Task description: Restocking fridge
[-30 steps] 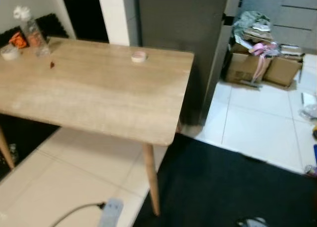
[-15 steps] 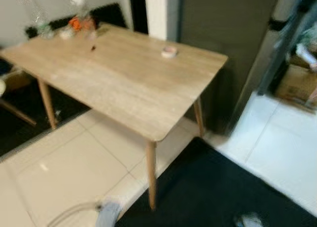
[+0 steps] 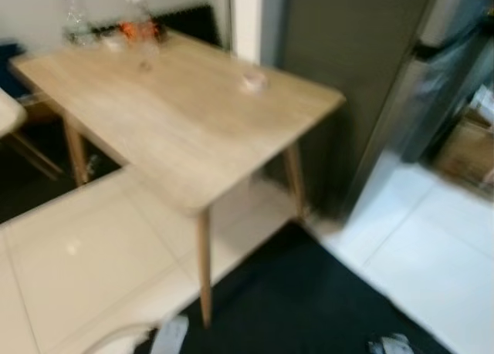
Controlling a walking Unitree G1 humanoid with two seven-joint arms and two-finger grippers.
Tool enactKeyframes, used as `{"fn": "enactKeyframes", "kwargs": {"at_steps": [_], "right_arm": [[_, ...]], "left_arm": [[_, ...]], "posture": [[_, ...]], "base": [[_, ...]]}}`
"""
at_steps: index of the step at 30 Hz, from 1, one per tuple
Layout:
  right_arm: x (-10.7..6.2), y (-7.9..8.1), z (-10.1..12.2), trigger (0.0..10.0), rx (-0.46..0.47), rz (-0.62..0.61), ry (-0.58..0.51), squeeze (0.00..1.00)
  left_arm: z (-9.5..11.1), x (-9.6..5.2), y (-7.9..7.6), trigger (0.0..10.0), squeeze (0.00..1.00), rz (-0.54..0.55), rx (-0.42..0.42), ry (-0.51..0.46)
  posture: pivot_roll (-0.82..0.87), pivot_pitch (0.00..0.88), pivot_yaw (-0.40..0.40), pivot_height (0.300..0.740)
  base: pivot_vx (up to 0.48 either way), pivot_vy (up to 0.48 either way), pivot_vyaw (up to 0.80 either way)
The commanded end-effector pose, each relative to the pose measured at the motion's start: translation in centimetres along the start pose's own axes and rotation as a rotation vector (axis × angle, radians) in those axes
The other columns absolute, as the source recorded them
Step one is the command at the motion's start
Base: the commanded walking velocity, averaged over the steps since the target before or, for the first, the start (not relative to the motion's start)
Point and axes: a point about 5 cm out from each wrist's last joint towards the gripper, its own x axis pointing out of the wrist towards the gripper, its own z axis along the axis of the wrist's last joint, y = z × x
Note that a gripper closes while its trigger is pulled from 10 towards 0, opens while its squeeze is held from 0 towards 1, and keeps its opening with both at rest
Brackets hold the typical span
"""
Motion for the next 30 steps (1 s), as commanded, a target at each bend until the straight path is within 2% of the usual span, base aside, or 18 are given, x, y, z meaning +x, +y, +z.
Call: {"fn": "enactKeyframes", "kwargs": {"at_steps": [1,5,13,19,30], "right_arm": [[0.0,-0.3,0.7,10.0,-0.009,-0.007,-0.020,0.00],[0.0,-0.4,0.6,10.0,-0.005,-0.004,-0.018,0.00],[0.0,-0.3,0.6,10.0,-0.017,0.009,-0.010,0.00],[0.4,1.0,1.0,10.0,-0.023,0.025,-0.013,0.00],[0.7,1.8,1.7,10.0,-0.015,0.031,-0.030,0.00]], "left_arm": [[-0.1,0.1,-0.3,10.0,0.00,-0.004,0.005,0.006],[-0.1,0.1,-0.3,10.0,0.00,-0.005,0.006,0.006],[-0.1,0.0,-0.1,10.0,0.00,-0.002,0.007,0.006],[-0.2,-0.1,0.3,10.0,0.00,0.002,0.007,0.007],[-0.1,0.0,0.0,10.0,0.00,0.000,0.007,0.004]], "posture": [[-0.02,0.000,-0.002,0.740],[-0.02,0.000,0.000,0.740],[-0.02,0.000,0.001,0.740],[-0.02,0.000,0.001,0.740],[-0.02,0.000,0.001,0.740]], "base": [[0.000,-0.480,0.00],[0.000,-0.480,0.00],[0.000,-0.480,0.80],[0.000,-0.480,0.80],[0.000,-0.480,0.80]]}}
